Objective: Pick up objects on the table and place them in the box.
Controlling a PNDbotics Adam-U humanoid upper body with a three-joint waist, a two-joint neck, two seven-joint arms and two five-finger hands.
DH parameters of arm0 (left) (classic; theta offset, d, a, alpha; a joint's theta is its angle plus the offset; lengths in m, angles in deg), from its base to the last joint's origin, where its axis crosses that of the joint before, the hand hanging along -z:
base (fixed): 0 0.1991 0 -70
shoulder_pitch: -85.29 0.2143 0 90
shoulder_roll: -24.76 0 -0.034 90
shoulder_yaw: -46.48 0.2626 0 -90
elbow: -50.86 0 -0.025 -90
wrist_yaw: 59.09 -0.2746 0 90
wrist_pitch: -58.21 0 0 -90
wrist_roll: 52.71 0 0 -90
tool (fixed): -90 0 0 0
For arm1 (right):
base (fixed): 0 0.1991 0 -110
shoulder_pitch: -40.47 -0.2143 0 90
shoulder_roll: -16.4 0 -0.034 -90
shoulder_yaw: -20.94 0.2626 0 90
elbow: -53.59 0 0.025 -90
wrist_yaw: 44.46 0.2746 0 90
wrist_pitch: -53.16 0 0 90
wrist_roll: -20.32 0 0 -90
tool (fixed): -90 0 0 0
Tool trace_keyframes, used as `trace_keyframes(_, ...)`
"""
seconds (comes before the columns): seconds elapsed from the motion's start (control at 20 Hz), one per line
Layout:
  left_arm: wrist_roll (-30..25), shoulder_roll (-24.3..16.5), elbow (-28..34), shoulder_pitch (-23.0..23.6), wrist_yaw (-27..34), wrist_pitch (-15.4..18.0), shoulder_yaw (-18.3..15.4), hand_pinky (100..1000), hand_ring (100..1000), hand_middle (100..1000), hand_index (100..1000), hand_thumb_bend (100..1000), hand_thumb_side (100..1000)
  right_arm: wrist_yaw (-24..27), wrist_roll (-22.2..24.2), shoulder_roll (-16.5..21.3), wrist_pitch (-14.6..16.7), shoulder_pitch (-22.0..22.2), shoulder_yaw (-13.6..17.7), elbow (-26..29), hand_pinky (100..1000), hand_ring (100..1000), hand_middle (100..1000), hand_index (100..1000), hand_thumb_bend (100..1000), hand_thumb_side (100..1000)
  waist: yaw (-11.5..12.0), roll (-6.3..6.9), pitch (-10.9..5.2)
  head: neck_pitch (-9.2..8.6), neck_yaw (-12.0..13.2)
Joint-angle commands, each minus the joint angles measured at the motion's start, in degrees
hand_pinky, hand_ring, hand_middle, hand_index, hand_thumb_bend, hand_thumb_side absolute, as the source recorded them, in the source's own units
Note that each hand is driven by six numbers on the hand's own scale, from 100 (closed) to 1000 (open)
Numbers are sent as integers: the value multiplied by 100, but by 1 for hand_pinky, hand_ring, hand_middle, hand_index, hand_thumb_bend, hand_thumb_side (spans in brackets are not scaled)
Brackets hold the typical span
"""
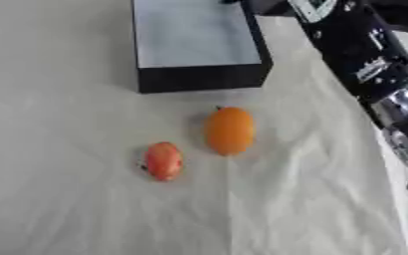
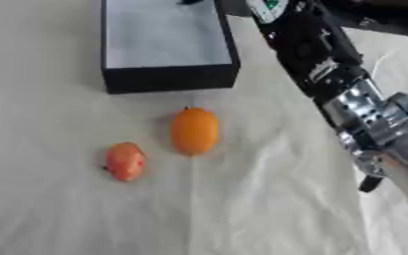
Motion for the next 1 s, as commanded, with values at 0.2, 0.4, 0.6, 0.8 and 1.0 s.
trace_keyframes(0.2,62,-205,231,-76,35,5,15,866,819,784,802,100,610,-1115,136,56,627,40,-109,-78,801,656,543,651,179,353,22,-81,-32,-44,-98)
trace_keyframes(0.4,53,-211,270,-97,42,-14,44,866,819,785,802,100,609,-1509,22,26,807,107,-121,-117,802,668,554,663,203,367,22,-106,-29,-49,-109)
trace_keyframes(0.6,21,-207,272,-97,38,-33,62,867,820,785,802,100,609,-1743,-199,-4,783,123,-138,-123,833,781,689,814,361,395,15,-117,-28,-44,-111)
trace_keyframes(0.8,0,-218,270,-91,38,-32,66,867,820,785,802,100,609,-2087,-207,-11,891,139,-128,-69,913,868,791,942,439,333,4,-120,-33,-25,-103)
trace_keyframes(1.0,-2,-211,257,-63,26,-38,55,867,821,786,803,100,609,-2056,-150,-15,1054,135,-22,-47,962,878,803,975,437,236,-31,-108,-49,11,-78)
